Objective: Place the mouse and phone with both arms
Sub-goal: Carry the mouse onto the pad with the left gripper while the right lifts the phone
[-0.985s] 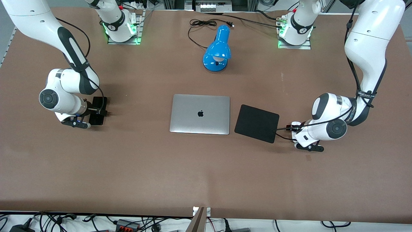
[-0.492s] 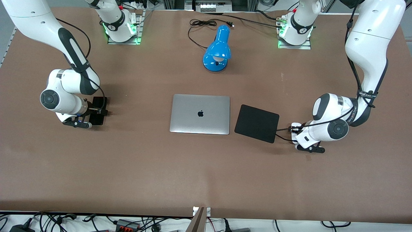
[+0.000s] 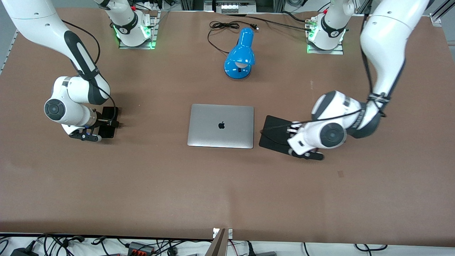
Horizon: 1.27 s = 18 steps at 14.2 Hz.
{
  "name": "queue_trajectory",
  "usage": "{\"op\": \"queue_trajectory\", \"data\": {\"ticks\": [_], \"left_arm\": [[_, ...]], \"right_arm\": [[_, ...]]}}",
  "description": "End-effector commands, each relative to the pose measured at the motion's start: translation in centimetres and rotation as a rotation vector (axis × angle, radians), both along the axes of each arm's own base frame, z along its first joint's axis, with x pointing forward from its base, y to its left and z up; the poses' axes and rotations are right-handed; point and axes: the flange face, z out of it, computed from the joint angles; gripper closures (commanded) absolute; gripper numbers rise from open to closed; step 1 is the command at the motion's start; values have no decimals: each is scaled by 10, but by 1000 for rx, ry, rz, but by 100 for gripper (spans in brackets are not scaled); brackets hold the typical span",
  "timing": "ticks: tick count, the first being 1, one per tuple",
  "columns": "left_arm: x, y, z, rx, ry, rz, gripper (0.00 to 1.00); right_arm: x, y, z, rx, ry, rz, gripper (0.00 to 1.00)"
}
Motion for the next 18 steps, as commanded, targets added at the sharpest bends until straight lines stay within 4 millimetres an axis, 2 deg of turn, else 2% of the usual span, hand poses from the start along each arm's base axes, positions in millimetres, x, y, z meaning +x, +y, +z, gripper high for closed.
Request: {"op": "queue_trajectory", "data": {"ticks": [1,2,4,6,9,11,12,13,14,15,17,18], "left_arm": [[-11,-27,-24,-43,2,25,69],[-12,-31,-29,-34,-1,40,68],[-11,-30,-42,-42,-4,46,68],[-16,-30,-61,-35,-8,34,68],[-20,-27,-69,-9,-19,6,65],[-21,-28,-75,-10,-9,8,41],[-19,-24,-75,-8,-9,13,15],[-17,-21,-71,-4,-10,17,0],[-15,-16,-64,2,-8,21,0],[-13,-12,-49,17,-1,22,0],[7,7,-10,38,1,48,0],[15,17,17,55,9,58,0]], "right_arm": [[-3,1,-4,19,6,12,36],[-4,1,-5,19,13,12,48],[-4,2,-4,19,13,16,58],[-2,6,-2,21,15,29,66],[0,6,1,26,13,56,74],[3,10,9,29,-2,74,76],[6,14,18,31,-19,79,76],[13,21,32,32,-42,89,76],[21,34,45,39,-37,99,76],[33,41,62,41,-25,98,76],[56,60,90,52,12,101,76],[62,71,95,58,12,108,76]]}}
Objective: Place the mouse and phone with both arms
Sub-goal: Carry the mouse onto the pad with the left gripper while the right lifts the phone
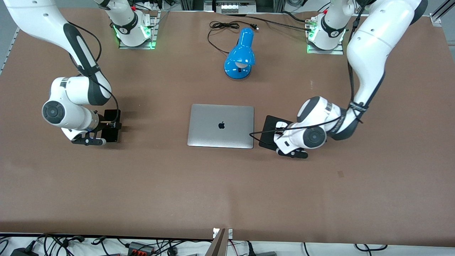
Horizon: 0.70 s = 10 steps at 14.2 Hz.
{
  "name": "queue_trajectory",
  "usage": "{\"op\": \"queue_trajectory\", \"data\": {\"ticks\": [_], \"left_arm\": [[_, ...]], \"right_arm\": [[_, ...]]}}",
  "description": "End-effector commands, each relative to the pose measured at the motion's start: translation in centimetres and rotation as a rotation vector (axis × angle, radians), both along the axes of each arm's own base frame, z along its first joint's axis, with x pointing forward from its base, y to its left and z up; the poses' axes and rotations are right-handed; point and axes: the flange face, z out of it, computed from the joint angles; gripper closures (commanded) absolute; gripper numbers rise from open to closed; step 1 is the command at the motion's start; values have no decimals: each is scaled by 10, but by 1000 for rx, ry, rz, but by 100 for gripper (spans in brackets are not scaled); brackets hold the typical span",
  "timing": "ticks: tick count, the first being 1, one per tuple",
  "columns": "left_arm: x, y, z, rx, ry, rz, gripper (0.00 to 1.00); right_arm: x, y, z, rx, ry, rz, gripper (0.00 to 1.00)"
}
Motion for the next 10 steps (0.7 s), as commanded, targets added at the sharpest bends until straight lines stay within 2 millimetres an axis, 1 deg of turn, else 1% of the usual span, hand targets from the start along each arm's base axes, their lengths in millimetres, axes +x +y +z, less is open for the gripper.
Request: {"op": "queue_trajectory", "data": {"ticks": [1,2,3,4,5,7,8,9,10], "left_arm": [[22,29,80,59,-3,26,0],[26,41,104,78,11,31,0],[28,54,121,92,21,45,0],[33,71,139,95,8,69,0],[35,81,155,95,-14,85,0],[30,84,189,100,-51,94,0],[26,86,201,110,-55,99,0],[20,90,218,123,-55,98,0],[15,97,231,132,-50,106,0]], "right_arm": [[19,25,25,22,1,-4,76],[18,41,25,33,-1,-11,76],[20,57,28,44,-12,-20,76],[21,79,21,53,-14,-22,76],[23,101,22,53,-34,-37,76],[20,136,8,46,-42,-74,76],[16,161,-3,49,-52,-73,76],[13,177,-12,51,-65,-89,76],[9,194,-23,49,-71,-109,76]]}}
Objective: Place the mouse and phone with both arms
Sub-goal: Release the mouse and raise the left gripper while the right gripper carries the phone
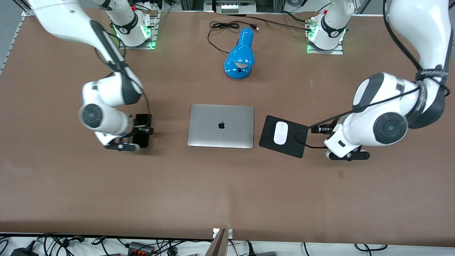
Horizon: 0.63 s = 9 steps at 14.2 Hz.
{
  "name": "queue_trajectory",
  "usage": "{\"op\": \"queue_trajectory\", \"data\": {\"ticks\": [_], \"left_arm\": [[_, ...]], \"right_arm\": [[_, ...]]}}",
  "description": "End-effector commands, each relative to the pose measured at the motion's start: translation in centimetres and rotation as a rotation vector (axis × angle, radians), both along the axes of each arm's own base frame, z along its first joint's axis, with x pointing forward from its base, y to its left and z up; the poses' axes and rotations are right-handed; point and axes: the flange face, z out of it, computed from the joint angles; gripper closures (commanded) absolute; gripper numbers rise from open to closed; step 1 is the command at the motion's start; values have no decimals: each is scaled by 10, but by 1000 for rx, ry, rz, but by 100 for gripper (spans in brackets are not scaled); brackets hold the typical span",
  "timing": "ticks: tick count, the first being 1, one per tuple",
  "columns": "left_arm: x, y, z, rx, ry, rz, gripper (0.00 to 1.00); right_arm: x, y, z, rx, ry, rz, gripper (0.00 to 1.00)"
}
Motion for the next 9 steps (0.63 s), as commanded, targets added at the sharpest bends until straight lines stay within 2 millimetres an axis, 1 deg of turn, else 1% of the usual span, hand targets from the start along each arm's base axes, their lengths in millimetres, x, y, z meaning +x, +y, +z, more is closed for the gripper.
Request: {"op": "queue_trajectory", "data": {"ticks": [1,2,3,4,6,7,9], "left_arm": [[-19,10,45,30,1,6,0],[-26,17,62,6,1,26,0],[-29,28,75,-21,-6,58,0],[-32,33,85,-31,-11,70,0],[-42,37,108,-20,-32,60,0],[-47,43,121,-13,-54,53,0],[-51,81,137,14,-80,119,0]], "right_arm": [[-4,45,-21,10,-21,-50,76],[-8,56,-22,11,-23,-35,76],[-11,59,-24,8,-14,-26,76],[-15,62,-31,4,-1,-18,76],[-17,67,-32,2,3,-15,76],[-17,68,-31,2,1,-21,76],[-18,71,-35,-4,6,-56,76]]}}
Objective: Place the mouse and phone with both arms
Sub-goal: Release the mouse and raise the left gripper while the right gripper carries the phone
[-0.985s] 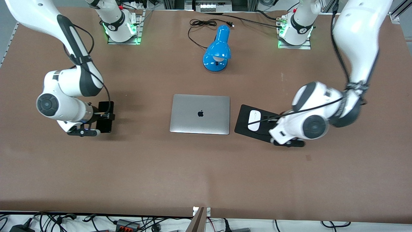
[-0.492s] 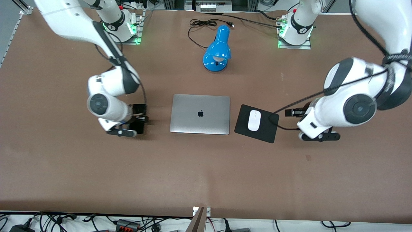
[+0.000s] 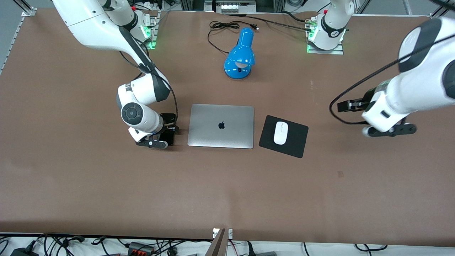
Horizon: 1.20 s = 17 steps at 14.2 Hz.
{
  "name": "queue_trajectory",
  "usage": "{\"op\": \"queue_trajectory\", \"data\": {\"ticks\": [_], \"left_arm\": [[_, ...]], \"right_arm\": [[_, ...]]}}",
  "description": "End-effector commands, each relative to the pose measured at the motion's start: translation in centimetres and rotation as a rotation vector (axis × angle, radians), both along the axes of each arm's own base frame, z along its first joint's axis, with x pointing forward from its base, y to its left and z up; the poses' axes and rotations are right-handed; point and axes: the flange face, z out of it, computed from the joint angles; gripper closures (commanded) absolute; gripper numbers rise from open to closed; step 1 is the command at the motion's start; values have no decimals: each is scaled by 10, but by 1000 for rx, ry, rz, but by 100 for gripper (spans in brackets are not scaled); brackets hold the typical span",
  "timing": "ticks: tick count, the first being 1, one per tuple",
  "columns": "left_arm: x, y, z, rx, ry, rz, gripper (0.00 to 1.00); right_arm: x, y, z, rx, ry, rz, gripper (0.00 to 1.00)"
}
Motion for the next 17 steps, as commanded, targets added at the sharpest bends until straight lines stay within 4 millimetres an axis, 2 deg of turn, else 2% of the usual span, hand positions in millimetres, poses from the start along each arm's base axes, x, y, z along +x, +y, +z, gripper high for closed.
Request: {"op": "queue_trajectory", "data": {"ticks": [1,2,3,4,5,7,9,11,13,15,16,17], "left_arm": [[-16,43,19,3,-11,63,0],[-20,51,20,2,-9,82,0],[-22,48,16,6,-1,67,0],[-25,56,21,9,-21,65,0],[-31,54,25,15,-61,64,0],[-64,42,40,46,-114,50,0],[-66,41,36,46,-113,50,0],[-64,39,21,18,-115,57,0],[-55,42,12,-17,-111,72,0],[-56,29,14,-12,-123,44,0],[-57,29,13,-11,-117,42,0],[-59,25,13,-10,-114,38,0]], "right_arm": [[1,12,5,-1,1,-49,76],[0,16,5,-2,-2,-61,76],[-1,20,4,-1,-3,-61,76],[-1,22,1,1,-3,-60,76],[3,23,2,7,-7,-67,76],[0,29,0,6,-4,-61,76],[-1,35,-4,4,-2,-75,76],[-3,42,-8,3,-3,-67,76],[-4,42,-11,4,-3,-66,76],[-6,43,-13,1,2,-63,76],[-8,42,-16,-2,8,-62,70],[-8,41,-18,-3,14,-65,44]]}}
